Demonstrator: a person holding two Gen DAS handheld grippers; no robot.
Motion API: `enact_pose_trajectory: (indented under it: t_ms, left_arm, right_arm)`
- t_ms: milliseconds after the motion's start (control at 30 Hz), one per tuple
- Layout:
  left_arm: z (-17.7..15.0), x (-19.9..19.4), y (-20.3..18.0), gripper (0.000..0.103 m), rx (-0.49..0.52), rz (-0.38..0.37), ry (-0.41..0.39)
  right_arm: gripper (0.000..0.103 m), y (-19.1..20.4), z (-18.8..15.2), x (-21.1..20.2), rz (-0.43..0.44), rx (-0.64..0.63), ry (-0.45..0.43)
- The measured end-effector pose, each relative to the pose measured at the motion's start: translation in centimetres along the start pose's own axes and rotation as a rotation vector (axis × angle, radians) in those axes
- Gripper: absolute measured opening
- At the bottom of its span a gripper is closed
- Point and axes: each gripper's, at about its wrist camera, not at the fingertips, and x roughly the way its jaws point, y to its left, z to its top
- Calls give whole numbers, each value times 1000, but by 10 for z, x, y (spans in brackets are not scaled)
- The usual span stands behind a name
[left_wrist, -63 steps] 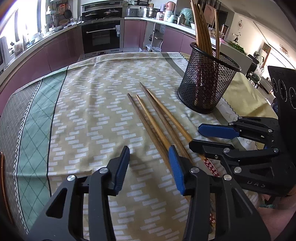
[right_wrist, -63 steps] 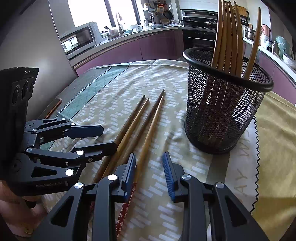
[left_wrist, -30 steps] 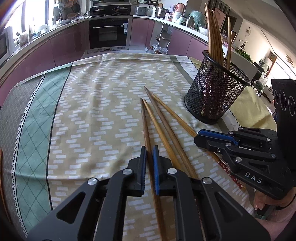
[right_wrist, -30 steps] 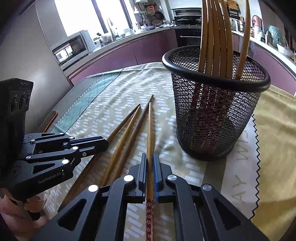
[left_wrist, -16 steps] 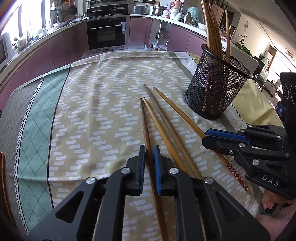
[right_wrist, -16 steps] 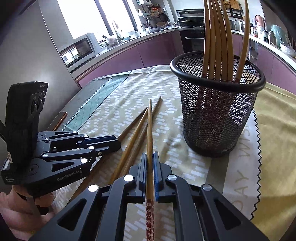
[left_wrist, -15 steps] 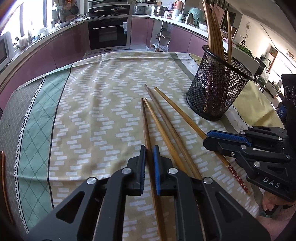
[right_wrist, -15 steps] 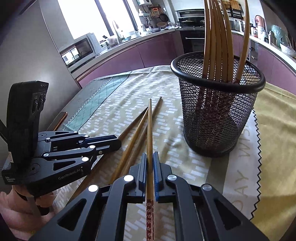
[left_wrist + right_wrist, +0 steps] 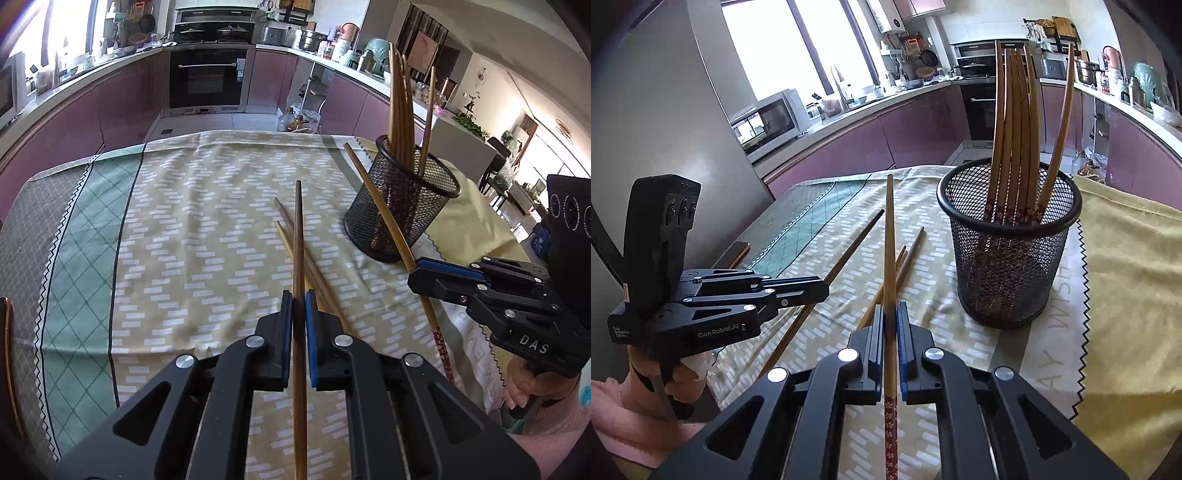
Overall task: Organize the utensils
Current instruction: 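Lift both chopsticks upright and lower them into the mesh cup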
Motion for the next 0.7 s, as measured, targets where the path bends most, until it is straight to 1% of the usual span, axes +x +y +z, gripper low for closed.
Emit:
enact_pose_trajectory:
  t_ms: [167,400,700]
  left_arm:
    - [5,-21,-3,7,-10,-60,-34]
    - [15,-59,-14,7,12,-153,-105]
    - [27,-91,-22,7,21,-217,-168]
  right_arm:
    - [6,-2,5,-13,10,5,-38]
    - [6,-7,13,-36,25,12,-102]
    - [6,-13,23,-54,32,13,-162]
